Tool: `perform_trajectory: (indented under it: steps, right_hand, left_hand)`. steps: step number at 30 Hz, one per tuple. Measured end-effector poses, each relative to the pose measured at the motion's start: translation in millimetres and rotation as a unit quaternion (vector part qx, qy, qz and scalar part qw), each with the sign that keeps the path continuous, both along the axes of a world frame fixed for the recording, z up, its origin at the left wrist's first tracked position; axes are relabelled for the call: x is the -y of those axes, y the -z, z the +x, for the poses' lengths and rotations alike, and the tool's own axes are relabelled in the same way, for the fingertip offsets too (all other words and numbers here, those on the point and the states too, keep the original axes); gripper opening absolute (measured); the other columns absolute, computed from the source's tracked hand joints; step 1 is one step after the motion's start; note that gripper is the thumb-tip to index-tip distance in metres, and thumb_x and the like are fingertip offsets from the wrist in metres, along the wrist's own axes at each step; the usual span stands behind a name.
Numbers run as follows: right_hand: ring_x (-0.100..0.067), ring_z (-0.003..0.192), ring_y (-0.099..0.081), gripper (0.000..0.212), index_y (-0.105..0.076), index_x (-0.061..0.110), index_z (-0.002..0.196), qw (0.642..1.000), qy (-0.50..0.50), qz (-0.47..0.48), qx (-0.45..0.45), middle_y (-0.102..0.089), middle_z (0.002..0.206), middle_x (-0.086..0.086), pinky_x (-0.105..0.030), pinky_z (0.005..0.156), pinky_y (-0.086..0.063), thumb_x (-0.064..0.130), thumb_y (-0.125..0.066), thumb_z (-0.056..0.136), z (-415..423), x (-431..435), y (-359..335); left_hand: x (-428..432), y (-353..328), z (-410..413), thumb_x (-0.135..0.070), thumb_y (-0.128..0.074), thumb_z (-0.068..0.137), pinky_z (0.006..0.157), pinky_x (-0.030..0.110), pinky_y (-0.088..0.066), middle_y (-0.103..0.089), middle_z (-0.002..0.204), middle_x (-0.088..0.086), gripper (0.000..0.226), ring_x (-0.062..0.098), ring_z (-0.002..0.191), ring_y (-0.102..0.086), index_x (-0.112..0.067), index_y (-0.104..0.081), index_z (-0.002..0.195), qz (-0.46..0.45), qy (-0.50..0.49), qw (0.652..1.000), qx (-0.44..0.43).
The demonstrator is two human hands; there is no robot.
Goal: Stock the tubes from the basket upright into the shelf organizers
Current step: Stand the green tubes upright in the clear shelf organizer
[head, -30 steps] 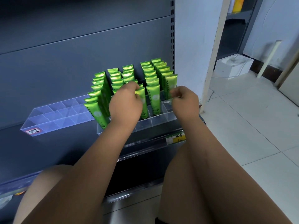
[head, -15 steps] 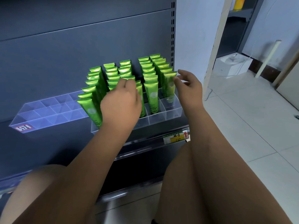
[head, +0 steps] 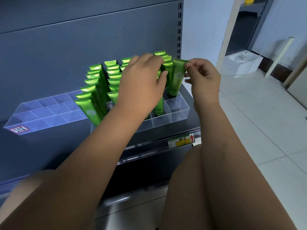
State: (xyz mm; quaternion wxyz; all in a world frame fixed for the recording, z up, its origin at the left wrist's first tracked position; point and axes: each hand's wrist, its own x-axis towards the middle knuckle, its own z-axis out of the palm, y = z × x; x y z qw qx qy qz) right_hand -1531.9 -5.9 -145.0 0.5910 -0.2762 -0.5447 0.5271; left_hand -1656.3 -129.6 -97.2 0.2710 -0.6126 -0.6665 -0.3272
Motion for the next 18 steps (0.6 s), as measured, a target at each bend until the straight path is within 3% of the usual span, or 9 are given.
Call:
perform_trajectory:
  steps: [4,8,12,18]
  right_hand:
    - [-0.022,0.08,-0.065,0.006,-0.069,0.005,0.099,0.999,-0.024,0.013,-0.043,-0.069,0.086,-0.006,-0.042,0.076,-0.058,0.004,-0.066,0.093,8.8,4.2,-11.2]
    - [-0.018,0.078,-0.063,0.007,-0.069,0.003,0.099,0.999,-0.031,0.02,-0.036,-0.068,0.083,-0.003,-0.043,0.076,-0.058,0.002,-0.066,0.093,14.4,5.4,-12.3]
    - [-0.02,0.077,-0.062,0.007,-0.07,0.004,0.098,0.999,-0.042,0.012,-0.024,-0.069,0.084,-0.006,-0.046,0.077,-0.057,0.003,-0.066,0.092,19.6,3.7,-8.1]
    - [-0.027,0.076,-0.061,0.01,-0.073,0.005,0.098,0.999,-0.046,0.0,0.02,-0.071,0.087,-0.014,-0.055,0.077,-0.057,0.004,-0.069,0.09,21.7,-2.0,1.1]
  left_hand:
    - [-23.3,-12.8,5.1,-0.031,-0.061,0.092,0.085,0.043,-0.051,-0.071,0.104,0.001,0.025,0.029,0.099,-0.062,-0.017,-0.07,0.111,-0.025,0.021,0.999,0.021]
    - [-37.3,-19.0,9.6,-0.027,-0.06,0.088,0.083,0.043,-0.054,-0.071,0.087,-0.007,0.013,0.019,0.087,-0.067,-0.021,-0.071,0.092,-0.054,0.046,0.992,0.109]
    - [-43.6,-17.9,3.5,-0.024,-0.068,0.084,0.08,0.038,-0.055,-0.069,0.087,-0.011,0.011,0.012,0.085,-0.065,-0.02,-0.068,0.095,-0.056,0.049,0.984,0.159]
    - [-49.2,-10.5,1.9,-0.024,-0.068,0.087,0.083,0.038,-0.056,-0.071,0.085,-0.01,0.008,0.013,0.087,-0.067,-0.023,-0.072,0.095,-0.119,0.054,0.978,0.161]
